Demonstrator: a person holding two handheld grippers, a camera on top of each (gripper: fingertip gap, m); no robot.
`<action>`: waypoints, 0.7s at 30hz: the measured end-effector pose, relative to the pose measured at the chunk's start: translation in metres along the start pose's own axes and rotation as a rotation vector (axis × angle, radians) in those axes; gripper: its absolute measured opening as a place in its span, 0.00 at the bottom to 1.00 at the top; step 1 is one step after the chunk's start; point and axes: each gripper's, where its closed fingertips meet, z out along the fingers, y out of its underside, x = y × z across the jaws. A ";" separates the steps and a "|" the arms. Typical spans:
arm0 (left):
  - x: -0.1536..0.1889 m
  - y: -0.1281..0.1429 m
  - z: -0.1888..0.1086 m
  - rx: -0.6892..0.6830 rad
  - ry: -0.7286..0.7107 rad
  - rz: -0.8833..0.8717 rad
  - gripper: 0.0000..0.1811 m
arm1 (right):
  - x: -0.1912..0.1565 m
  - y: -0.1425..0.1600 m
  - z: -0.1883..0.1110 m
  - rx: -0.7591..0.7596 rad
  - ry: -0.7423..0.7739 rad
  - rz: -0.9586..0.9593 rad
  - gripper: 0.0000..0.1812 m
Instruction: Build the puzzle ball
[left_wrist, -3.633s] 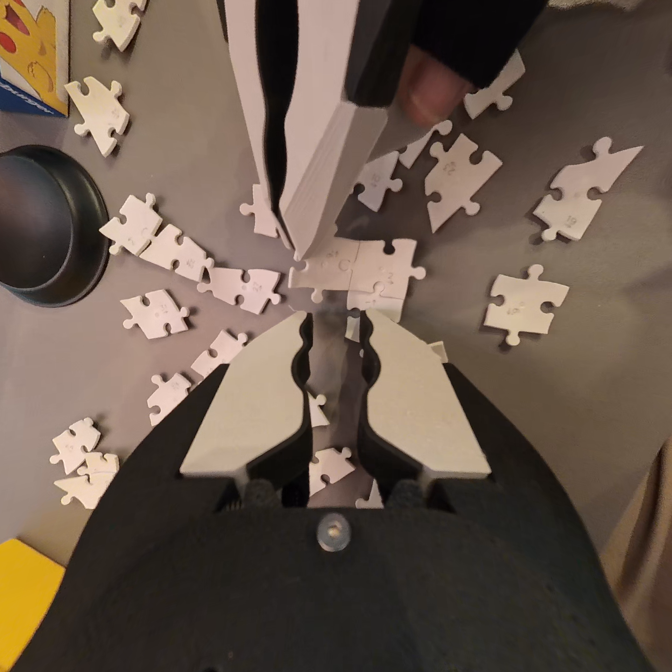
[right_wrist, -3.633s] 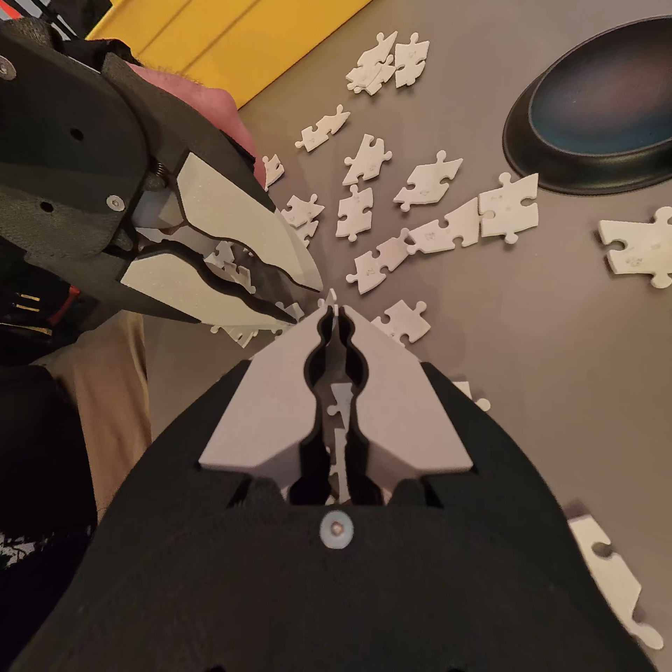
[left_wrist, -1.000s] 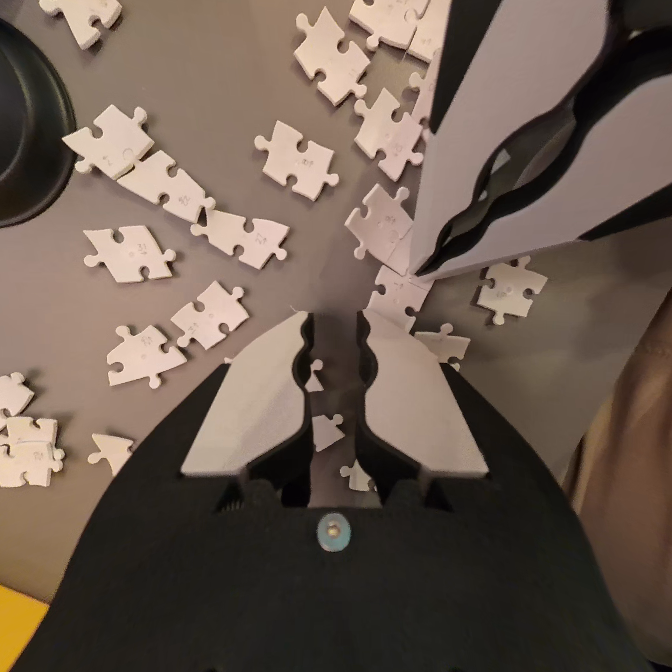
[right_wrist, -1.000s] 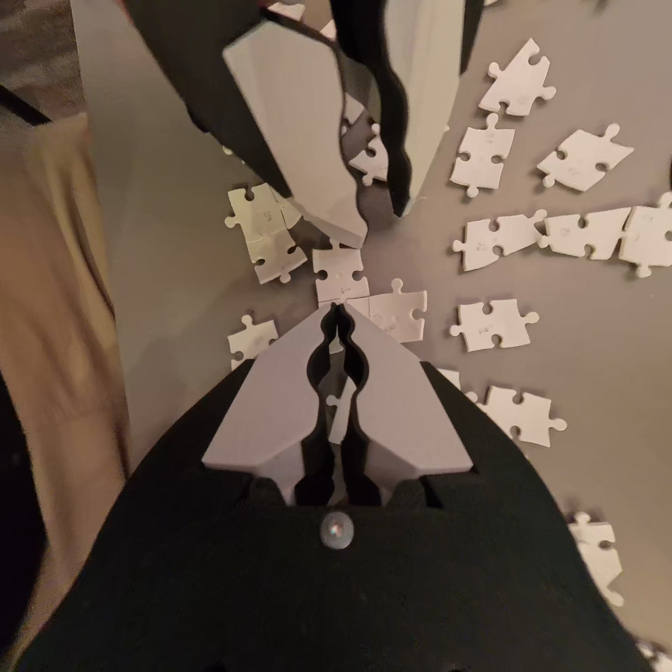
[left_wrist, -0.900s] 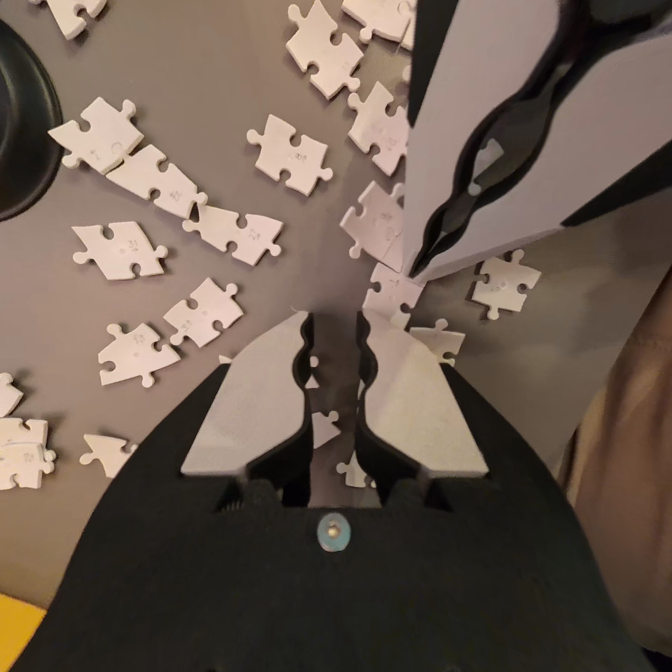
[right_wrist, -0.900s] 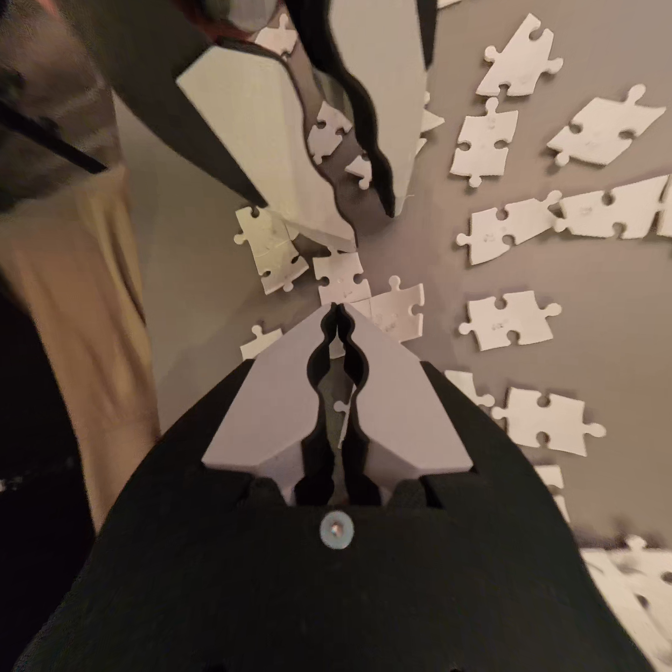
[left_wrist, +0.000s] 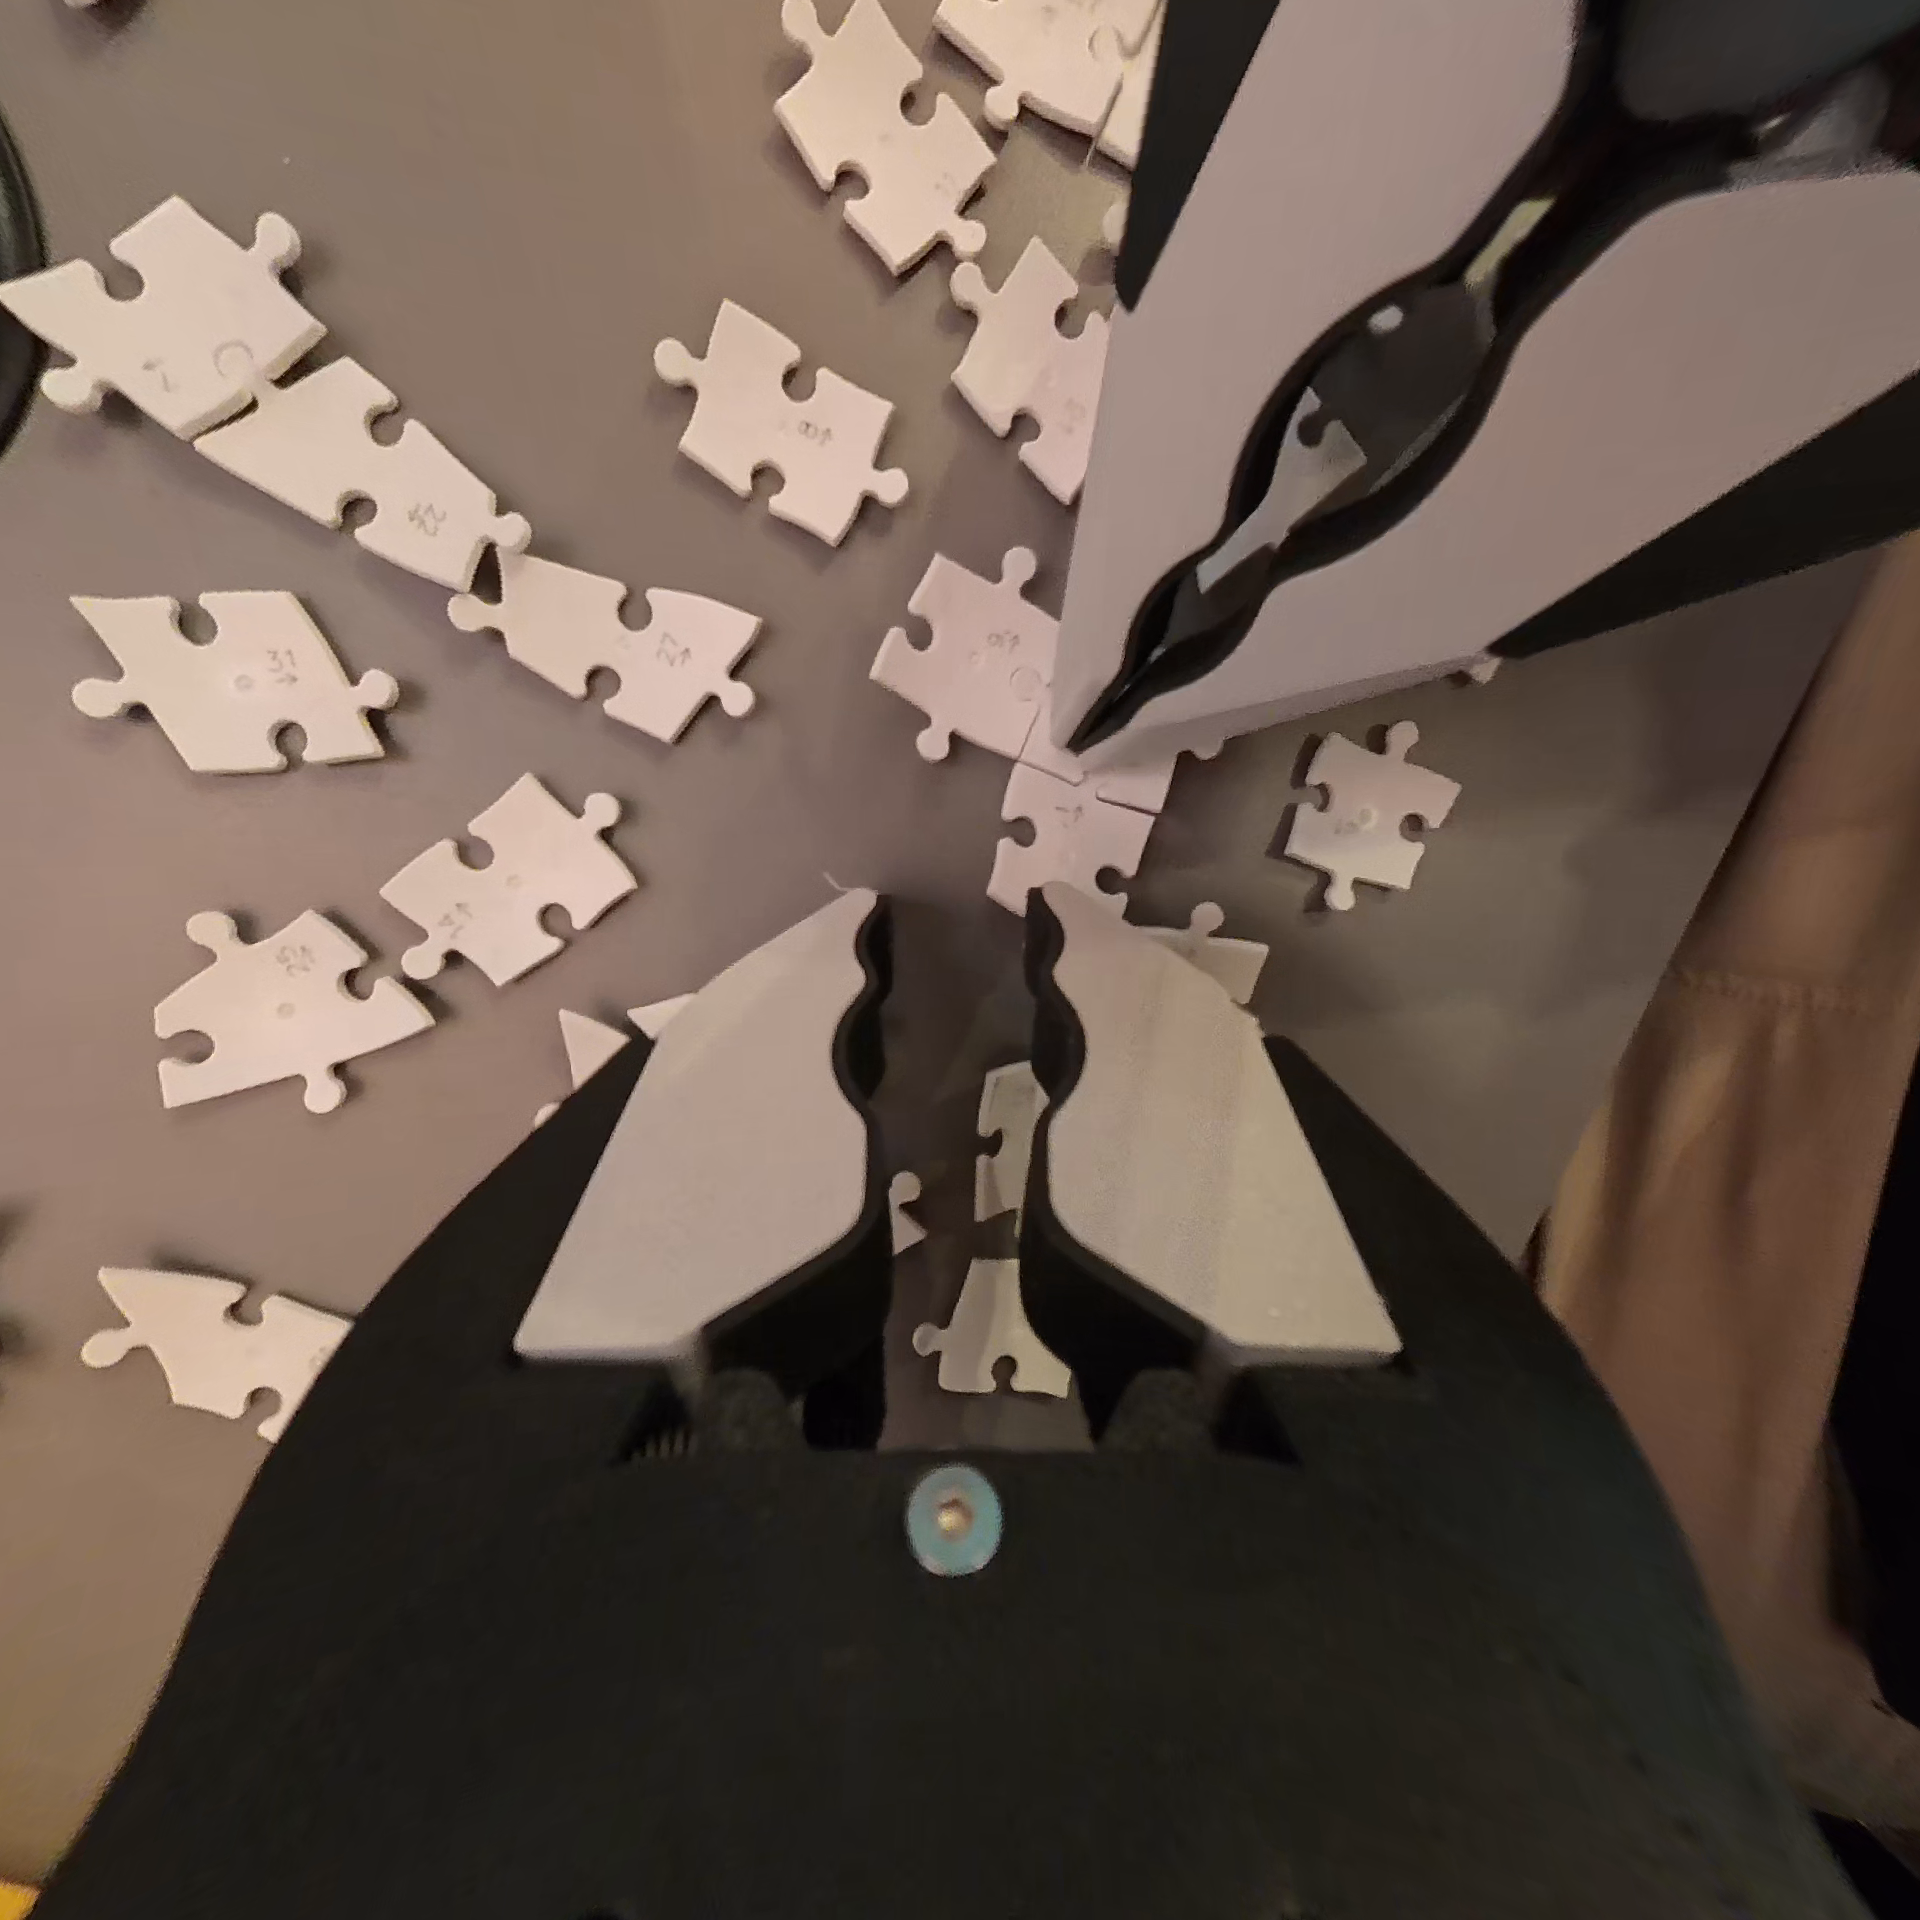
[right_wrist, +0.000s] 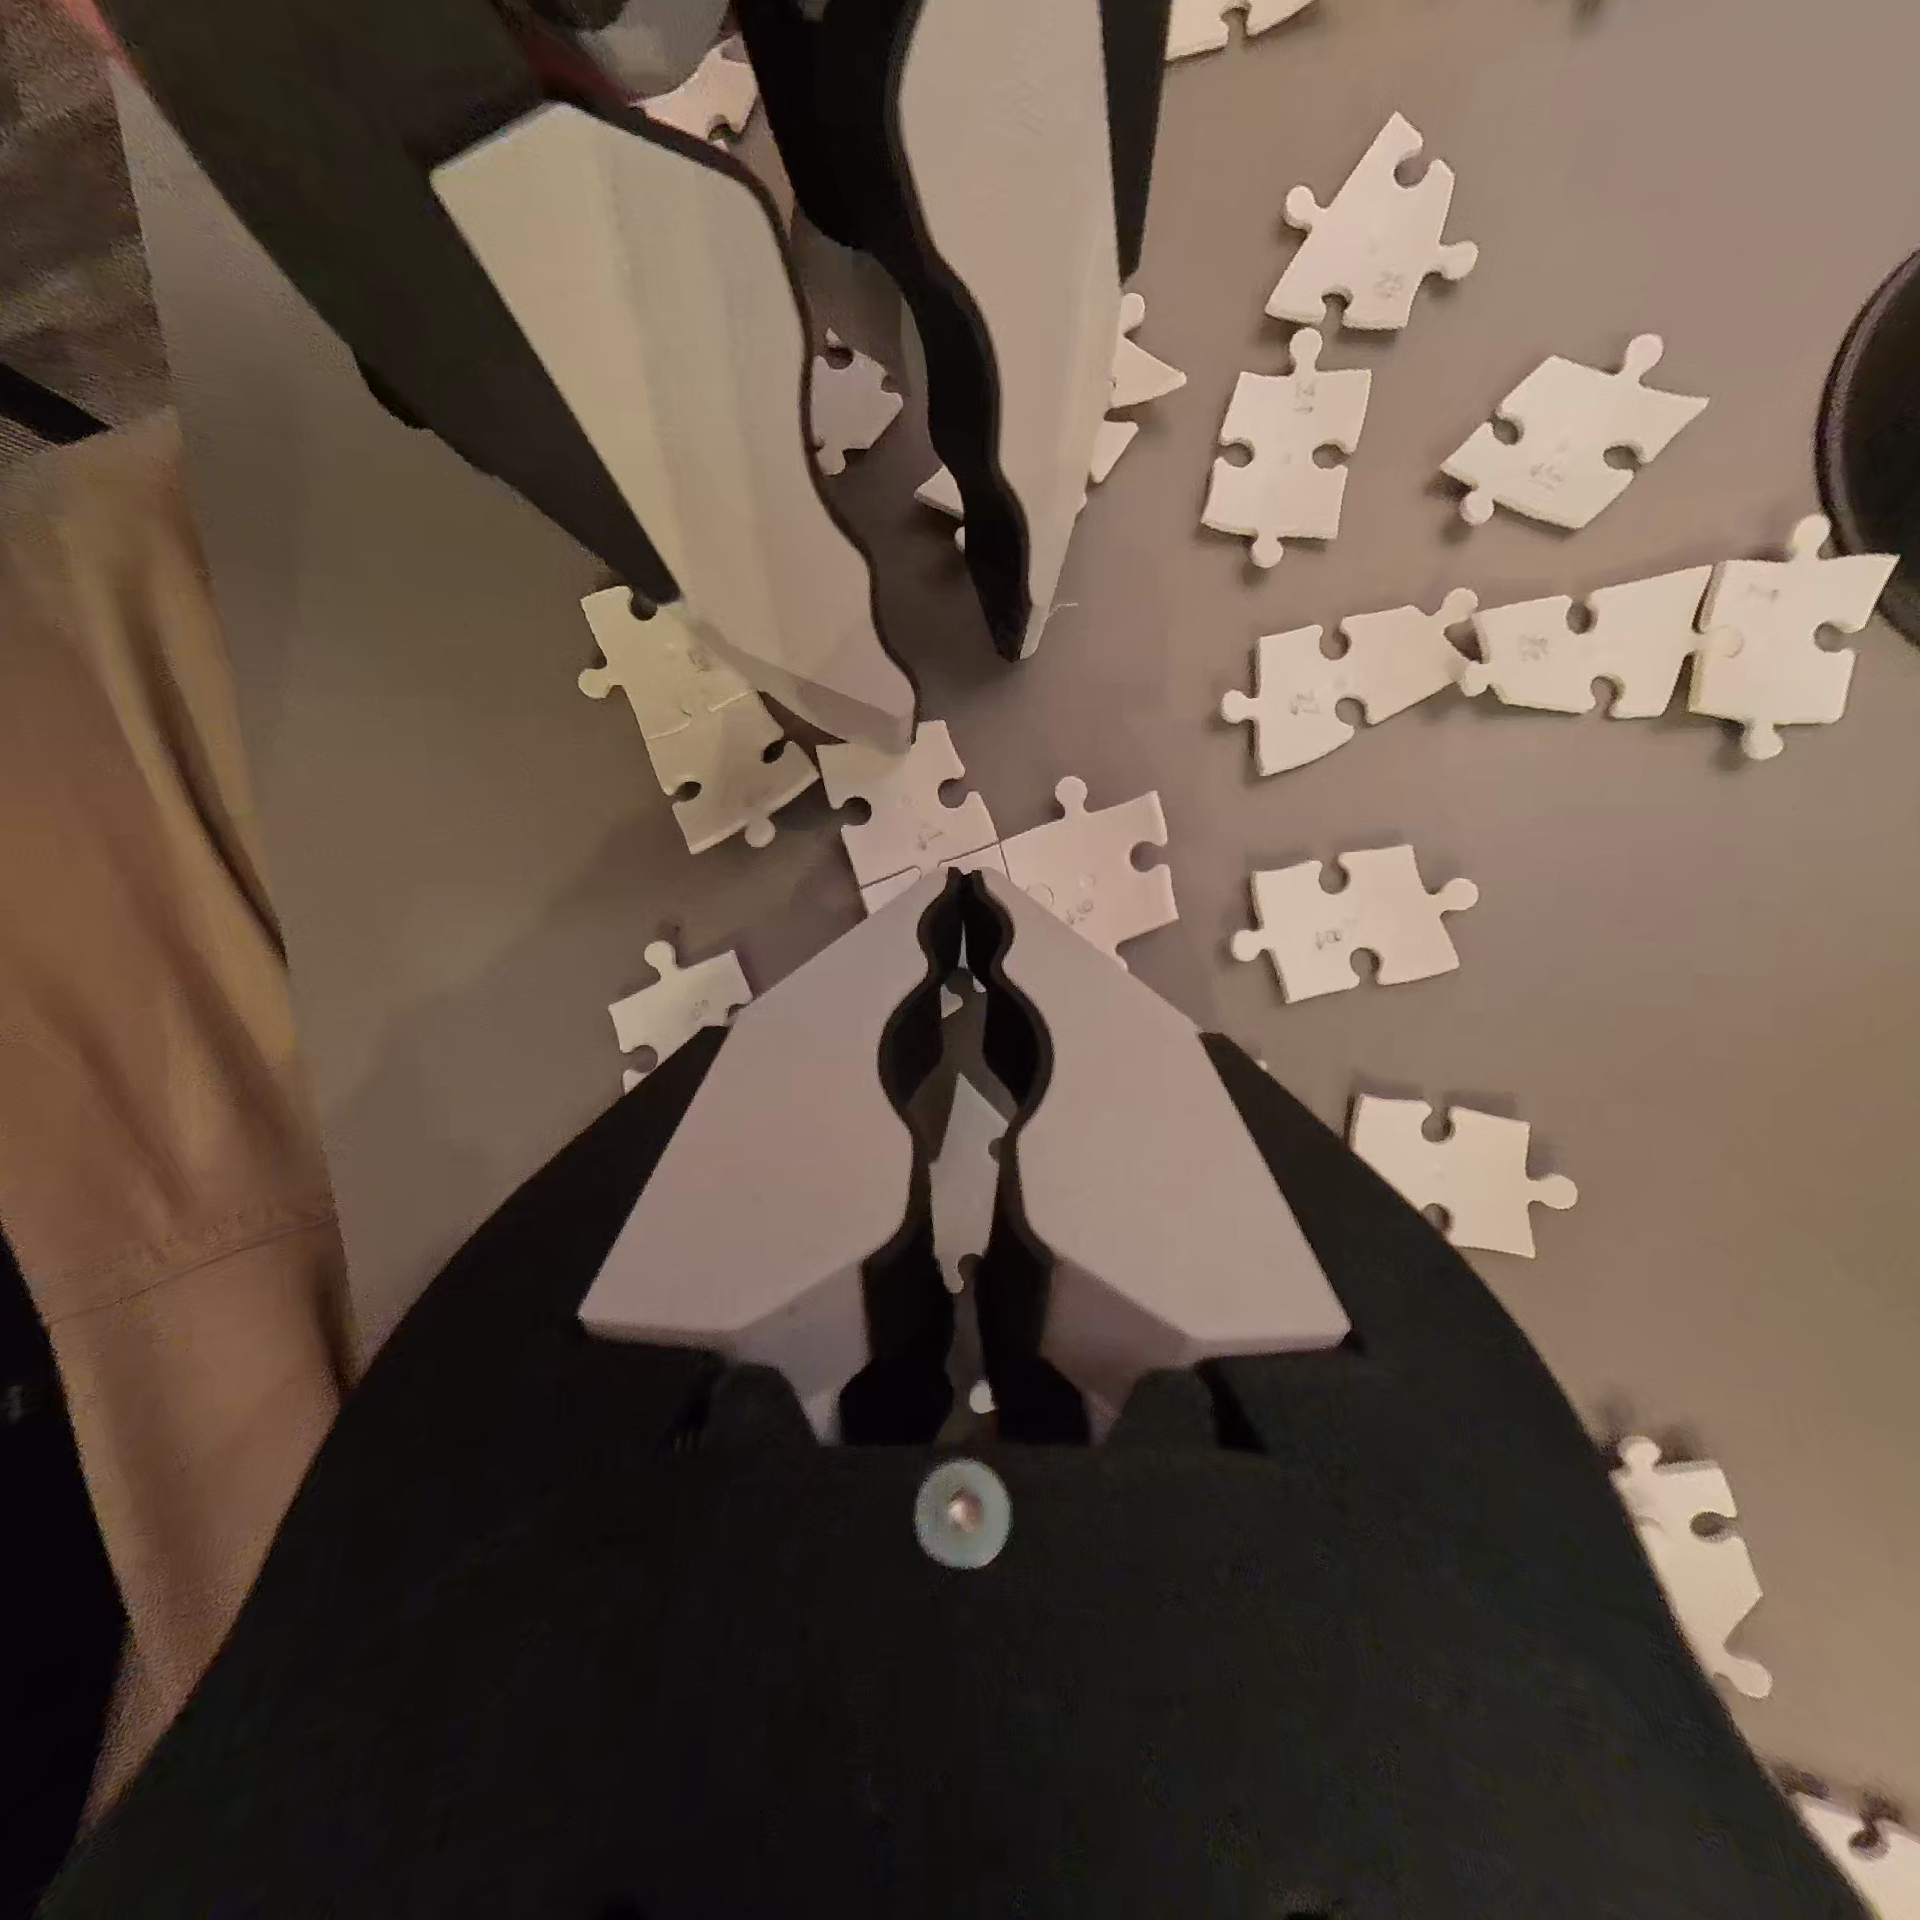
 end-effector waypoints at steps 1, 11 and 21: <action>0.000 0.000 0.000 -0.001 -0.004 0.000 0.13 | 0.000 -0.001 0.000 -0.001 0.014 -0.014 0.00; -0.004 0.014 -0.008 -0.028 0.019 -0.075 0.15 | 0.001 -0.016 0.011 0.038 0.163 -0.082 0.00; 0.010 0.018 -0.014 -0.002 0.141 -0.135 0.17 | 0.005 -0.019 0.012 0.090 0.179 -0.006 0.00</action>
